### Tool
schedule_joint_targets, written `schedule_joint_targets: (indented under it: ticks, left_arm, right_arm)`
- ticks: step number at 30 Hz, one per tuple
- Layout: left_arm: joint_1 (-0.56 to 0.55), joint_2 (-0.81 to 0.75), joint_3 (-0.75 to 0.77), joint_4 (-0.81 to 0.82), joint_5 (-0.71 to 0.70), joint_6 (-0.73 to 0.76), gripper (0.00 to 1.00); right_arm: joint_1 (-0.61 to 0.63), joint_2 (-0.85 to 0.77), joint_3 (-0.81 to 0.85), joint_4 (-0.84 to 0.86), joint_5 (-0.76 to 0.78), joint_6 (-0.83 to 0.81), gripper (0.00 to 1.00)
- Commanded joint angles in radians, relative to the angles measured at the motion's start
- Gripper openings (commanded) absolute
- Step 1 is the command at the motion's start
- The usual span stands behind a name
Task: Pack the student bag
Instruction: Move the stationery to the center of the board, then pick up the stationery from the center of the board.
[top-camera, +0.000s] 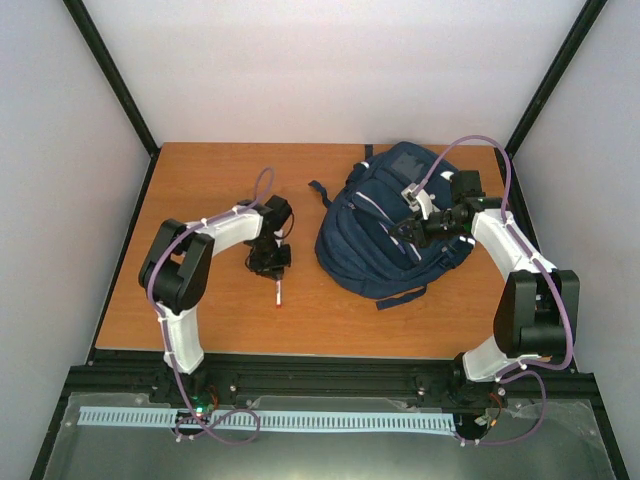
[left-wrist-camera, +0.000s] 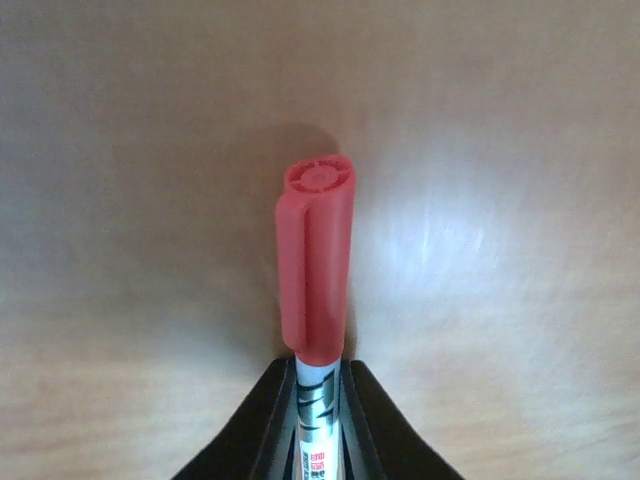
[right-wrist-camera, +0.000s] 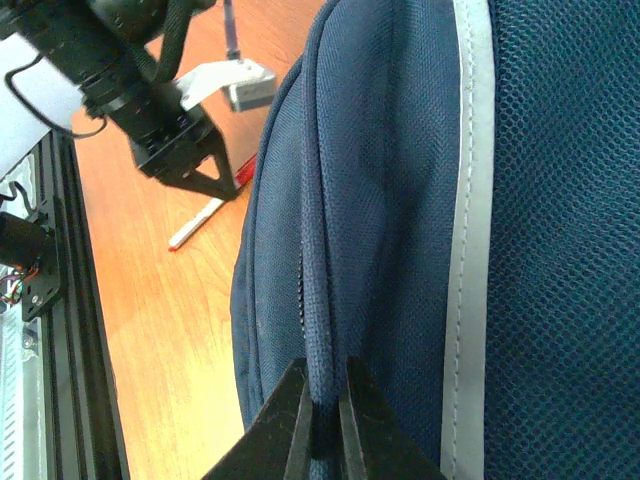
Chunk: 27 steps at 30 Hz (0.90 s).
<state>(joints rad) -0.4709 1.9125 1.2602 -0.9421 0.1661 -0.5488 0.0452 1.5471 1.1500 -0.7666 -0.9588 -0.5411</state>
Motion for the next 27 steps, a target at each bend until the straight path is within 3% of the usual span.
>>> schedule_joint_targets:
  ticks: [1,4,8,14,19,27]
  left_arm:
    - [-0.077,-0.075,-0.082,-0.088,-0.091,0.073,0.15]
    - [-0.098,-0.126,-0.119,-0.090,-0.100,0.063,0.27]
    - [-0.100,-0.200,-0.146,-0.105,-0.124,0.039,0.32]
    - [-0.100,-0.253,-0.186,-0.099,-0.108,0.023,0.33]
    - [-0.100,-0.233,-0.184,-0.053,-0.042,0.032,0.33]
    - [-0.100,-0.153,-0.158,-0.035,-0.066,0.033,0.31]
  right_arm:
    - [0.002,-0.031,0.010,-0.018,-0.087,-0.010,0.03]
    - [0.003,-0.034,0.010,-0.016,-0.088,-0.008,0.03]
    - [0.002,-0.039,0.008,-0.015,-0.089,-0.005,0.03]
    - [0.003,-0.048,0.005,-0.010,-0.089,0.000,0.03]
    - [0.003,-0.042,0.007,-0.011,-0.093,0.002,0.03]
    - [0.002,-0.050,0.004,-0.010,-0.085,-0.002,0.03]
